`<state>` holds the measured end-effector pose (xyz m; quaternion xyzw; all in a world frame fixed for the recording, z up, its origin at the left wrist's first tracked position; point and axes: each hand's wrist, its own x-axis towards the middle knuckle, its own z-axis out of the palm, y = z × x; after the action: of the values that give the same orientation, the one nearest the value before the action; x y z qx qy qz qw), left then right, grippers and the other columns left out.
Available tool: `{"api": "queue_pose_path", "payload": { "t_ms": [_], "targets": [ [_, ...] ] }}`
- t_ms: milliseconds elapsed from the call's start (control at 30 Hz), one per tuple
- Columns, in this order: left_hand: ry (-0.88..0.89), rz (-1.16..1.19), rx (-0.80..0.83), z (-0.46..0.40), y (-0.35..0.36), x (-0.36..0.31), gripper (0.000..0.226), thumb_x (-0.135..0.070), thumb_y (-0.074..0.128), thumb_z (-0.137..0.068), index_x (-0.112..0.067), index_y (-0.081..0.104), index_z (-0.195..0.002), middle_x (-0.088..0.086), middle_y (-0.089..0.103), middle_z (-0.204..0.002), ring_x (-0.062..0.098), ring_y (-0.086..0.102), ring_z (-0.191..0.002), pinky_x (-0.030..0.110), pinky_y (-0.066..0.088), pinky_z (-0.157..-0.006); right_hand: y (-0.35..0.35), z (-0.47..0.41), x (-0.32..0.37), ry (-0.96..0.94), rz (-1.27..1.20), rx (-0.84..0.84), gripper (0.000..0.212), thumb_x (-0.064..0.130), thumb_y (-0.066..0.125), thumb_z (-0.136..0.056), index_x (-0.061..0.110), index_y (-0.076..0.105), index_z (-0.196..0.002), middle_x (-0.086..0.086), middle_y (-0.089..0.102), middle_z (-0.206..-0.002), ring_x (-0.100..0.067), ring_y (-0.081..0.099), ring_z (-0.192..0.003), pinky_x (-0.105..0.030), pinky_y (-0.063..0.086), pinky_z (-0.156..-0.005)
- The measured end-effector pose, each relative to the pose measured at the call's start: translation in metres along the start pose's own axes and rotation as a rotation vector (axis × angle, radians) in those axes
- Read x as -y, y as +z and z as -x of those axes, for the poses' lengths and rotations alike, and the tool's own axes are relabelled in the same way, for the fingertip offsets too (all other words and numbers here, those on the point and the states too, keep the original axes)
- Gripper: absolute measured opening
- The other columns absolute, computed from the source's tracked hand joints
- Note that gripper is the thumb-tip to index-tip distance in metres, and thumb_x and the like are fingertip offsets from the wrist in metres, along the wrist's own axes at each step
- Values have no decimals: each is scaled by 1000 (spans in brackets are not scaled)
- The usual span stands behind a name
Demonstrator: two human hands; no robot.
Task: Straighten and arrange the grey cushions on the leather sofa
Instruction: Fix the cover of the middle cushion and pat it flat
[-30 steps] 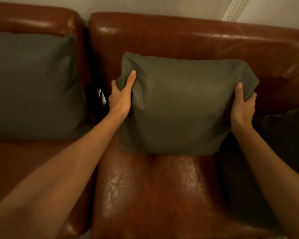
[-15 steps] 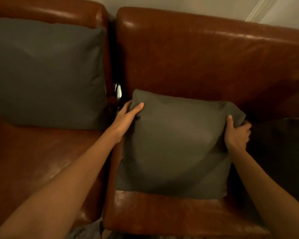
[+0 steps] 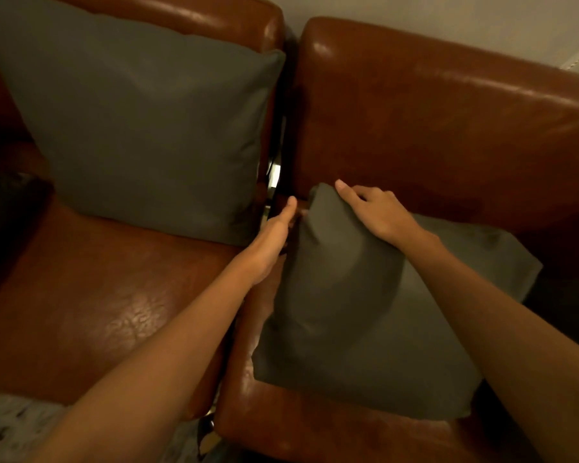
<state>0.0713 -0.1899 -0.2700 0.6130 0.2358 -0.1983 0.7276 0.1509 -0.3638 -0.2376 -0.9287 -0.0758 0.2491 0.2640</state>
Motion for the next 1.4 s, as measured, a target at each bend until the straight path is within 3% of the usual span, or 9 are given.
{"api": "queue_pose_path", "payload": {
  "t_ms": [100, 233, 400, 633, 867, 1000, 1100, 1233, 1400],
  "targets": [
    [82, -118, -53, -2, -2, -7, 33, -39, 43, -102, -21, 70, -96, 1, 65, -118, 13, 57, -111, 31, 40, -102, 8, 12, -1, -62, -11, -97, 61, 72, 24, -95, 29, 66, -103, 5, 69, -89, -17, 65, -86, -53, 43, -101],
    [150, -323, 64, -4, -5, -18, 25, -16, 57, -96, -11, 63, -120, 4, 64, -119, 13, 59, -110, 22, 47, -93, 15, 24, 0, -101, -44, -187, 57, 68, 30, -96, 26, 68, -87, 1, 67, -74, -15, 64, -69, -50, 51, -85],
    [144, -599, 140, -10, -9, -35, 25, -6, 55, -94, -5, 66, -117, 8, 66, -116, 17, 61, -107, 31, 48, -96, 19, 30, 4, -94, -84, -217, 61, 69, 34, -95, 21, 71, -90, 0, 70, -77, -15, 66, -71, -47, 53, -81],
    [50, -481, 320, -7, -19, -28, 16, -8, 58, -94, -16, 71, -95, -3, 70, -100, 14, 63, -106, 29, 48, -98, 19, 30, 6, -86, -93, -233, 47, 67, 38, -94, 34, 70, -102, 15, 68, -84, -8, 66, -81, -42, 54, -87],
    [320, -641, 104, -24, -28, -15, 16, -8, 58, -94, -9, 73, -99, -3, 71, -97, 11, 63, -99, 25, 48, -92, 19, 26, 0, -94, -124, -232, 56, 67, 41, -93, 21, 73, -93, -4, 71, -80, -19, 68, -73, -47, 57, -76],
    [405, -396, -123, -22, -29, -4, 15, -16, 61, -94, -10, 72, -103, -5, 68, -94, 4, 61, -92, 8, 44, -79, 17, 21, -5, -72, -135, -232, 76, 72, 37, -90, 2, 67, -85, -21, 66, -76, -38, 63, -68, -49, 54, -66],
    [354, -204, -271, -23, -26, 5, 14, -21, 58, -96, -12, 68, -101, -3, 65, -87, 6, 58, -76, 20, 47, -69, 16, 20, -7, -45, -144, -239, 86, 81, 33, -85, 1, 65, -87, -22, 66, -78, -38, 63, -68, -54, 56, -68],
    [289, -117, -347, -21, -16, 12, 17, -24, 53, -98, -11, 64, -103, 6, 65, -105, 20, 61, -100, 32, 49, -89, 16, 20, -8, -37, -138, -259, 81, 75, 34, -89, 1, 64, -84, -22, 64, -76, -38, 61, -67, -52, 53, -67],
    [373, -194, -225, -24, -17, -14, 38, -40, 66, -88, -23, 59, -122, -2, 60, -122, 10, 55, -114, 24, 44, -98, 21, 23, 0, -56, -115, -252, 74, 69, 34, -94, 4, 64, -77, -16, 62, -67, -30, 59, -58, -47, 52, -65]
  ]
}}
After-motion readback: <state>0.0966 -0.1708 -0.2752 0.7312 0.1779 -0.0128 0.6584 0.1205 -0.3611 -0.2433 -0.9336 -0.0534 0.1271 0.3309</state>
